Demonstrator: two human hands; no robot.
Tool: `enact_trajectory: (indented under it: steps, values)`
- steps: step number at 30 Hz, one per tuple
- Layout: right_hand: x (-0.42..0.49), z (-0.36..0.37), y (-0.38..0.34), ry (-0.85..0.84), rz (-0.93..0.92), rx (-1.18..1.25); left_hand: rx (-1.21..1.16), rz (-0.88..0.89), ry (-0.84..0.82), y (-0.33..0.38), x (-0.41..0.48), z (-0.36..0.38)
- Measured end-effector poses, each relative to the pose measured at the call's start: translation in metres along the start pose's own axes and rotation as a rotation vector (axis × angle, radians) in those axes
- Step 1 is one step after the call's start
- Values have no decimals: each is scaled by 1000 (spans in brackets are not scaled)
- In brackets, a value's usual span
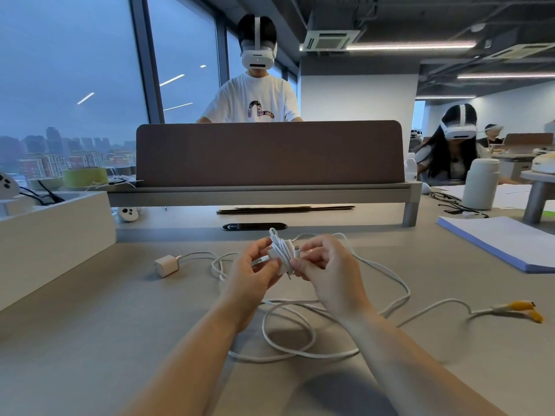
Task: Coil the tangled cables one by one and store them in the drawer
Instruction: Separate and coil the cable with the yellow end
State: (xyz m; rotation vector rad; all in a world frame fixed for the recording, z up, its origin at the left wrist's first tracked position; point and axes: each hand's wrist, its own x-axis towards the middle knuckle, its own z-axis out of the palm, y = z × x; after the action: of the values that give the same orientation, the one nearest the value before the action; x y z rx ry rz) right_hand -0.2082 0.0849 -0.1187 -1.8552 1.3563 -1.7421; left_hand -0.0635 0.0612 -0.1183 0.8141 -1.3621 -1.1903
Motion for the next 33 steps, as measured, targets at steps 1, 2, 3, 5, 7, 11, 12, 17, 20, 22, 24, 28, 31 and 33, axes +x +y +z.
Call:
enact_trajectory:
  steps: [1, 2, 3, 5, 7, 11, 12, 17, 20, 22, 24, 28, 31, 33]
  values:
    - [0, 0, 1, 14, 21, 15, -5, 7, -4, 1, -1, 1]
    - [1, 0, 1, 20, 34, 30, -16, 10, -9, 2, -2, 2]
    - [1, 0, 2, 22, 42, 56, -30, 7, -15, 2, -3, 3]
    - [1, 1, 2, 20, 33, 100, -40, -3, -25, 3, -4, 4]
    - [0, 2, 1, 18, 28, 117, -27, -2, -29, 3, -4, 5]
    - [0, 0, -2, 27, 142, 240, 52, 6, -26, 2, -3, 4]
    - [0, 0, -3, 22, 163, 251, 74, 9, -24, 2, -3, 4]
    - [-2, -1, -8, -31, 226, 265, 30, -35, -79, 3, -3, 6]
    - [-3, -2, -12, -57, 250, 325, 3, -1, -99, 2, -4, 6]
    - [-3, -3, -13, -67, 261, 348, 12, 28, -70, 1, -5, 6]
    - [-3, -2, -13, -72, 266, 360, 3, 35, -56, 0, -5, 7]
    - [-4, 1, -12, -58, 286, 362, 5, 53, -33, 1, -5, 7]
    - [-2, 1, -12, -15, 298, 351, 23, 70, -5, 0, -4, 7]
    - [-1, -1, -12, -4, 285, 329, 53, 79, -8, 0, -5, 7]
